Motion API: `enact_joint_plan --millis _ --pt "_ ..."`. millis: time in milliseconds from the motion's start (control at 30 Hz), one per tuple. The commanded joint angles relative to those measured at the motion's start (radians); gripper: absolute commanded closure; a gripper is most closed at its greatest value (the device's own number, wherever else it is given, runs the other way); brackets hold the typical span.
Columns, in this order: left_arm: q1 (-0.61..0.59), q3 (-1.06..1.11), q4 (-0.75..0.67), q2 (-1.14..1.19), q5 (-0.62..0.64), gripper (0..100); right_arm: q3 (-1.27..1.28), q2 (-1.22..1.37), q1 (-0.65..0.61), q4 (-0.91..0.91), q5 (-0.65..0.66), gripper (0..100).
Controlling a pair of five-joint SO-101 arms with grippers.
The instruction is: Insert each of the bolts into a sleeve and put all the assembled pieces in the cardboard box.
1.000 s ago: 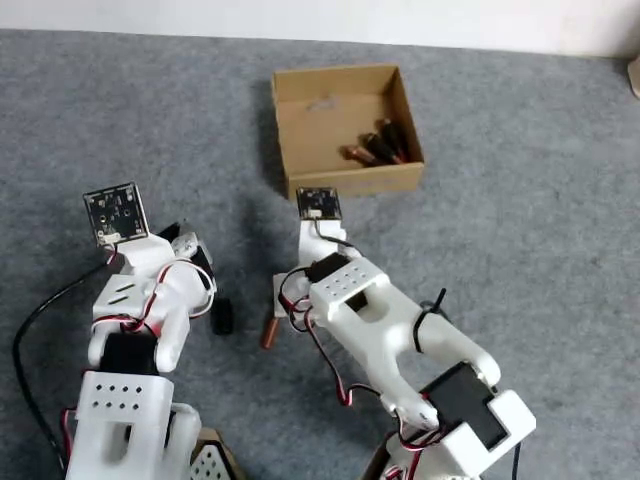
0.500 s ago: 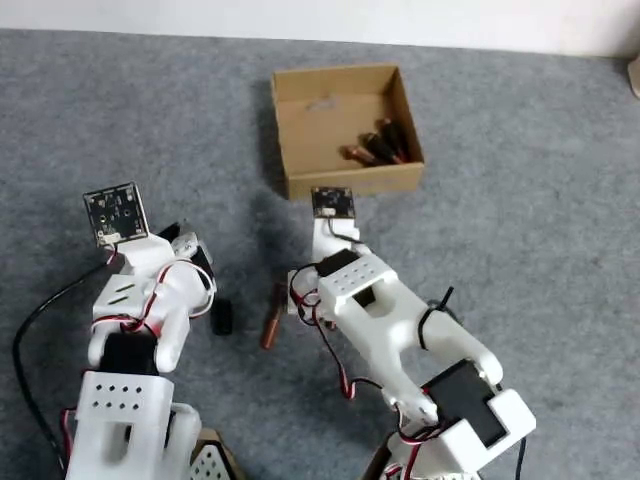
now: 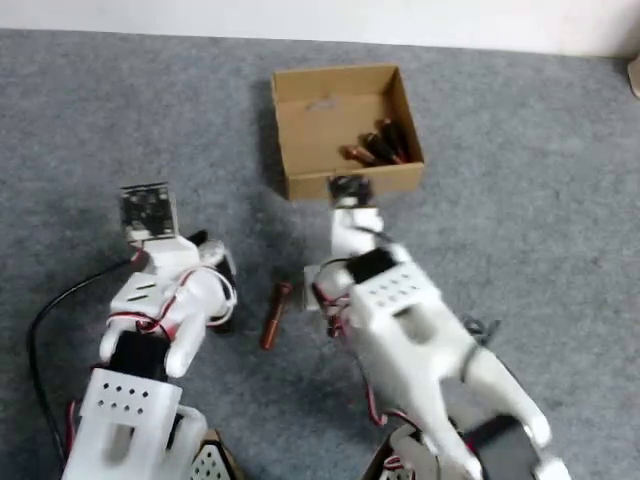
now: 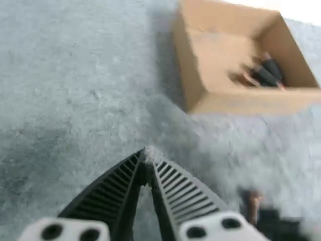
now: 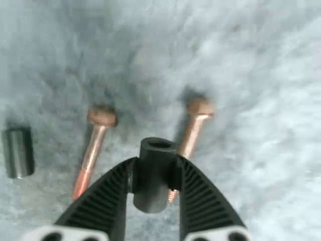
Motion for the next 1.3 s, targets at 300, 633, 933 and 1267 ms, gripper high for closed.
enact_joint_plan --millis 300,633,933,1267 --pt "0.245 -0.081 0.110 0.005 -0.094 98 0.027 -0.320 0.298 0.084 0.173 99.4" --pt "0.308 -0.117 0.132 0.344 -0.087 92 0.044 -0.309 0.311 0.051 0.169 99.4" --pt "0.329 -0.295 0.098 0.809 -0.034 93 0.213 -0.311 0.314 -0.125 0.173 99.4" --pt "0.328 -0.410 0.173 0.977 -0.035 93 0.214 -0.311 0.314 -0.127 0.175 99.4"
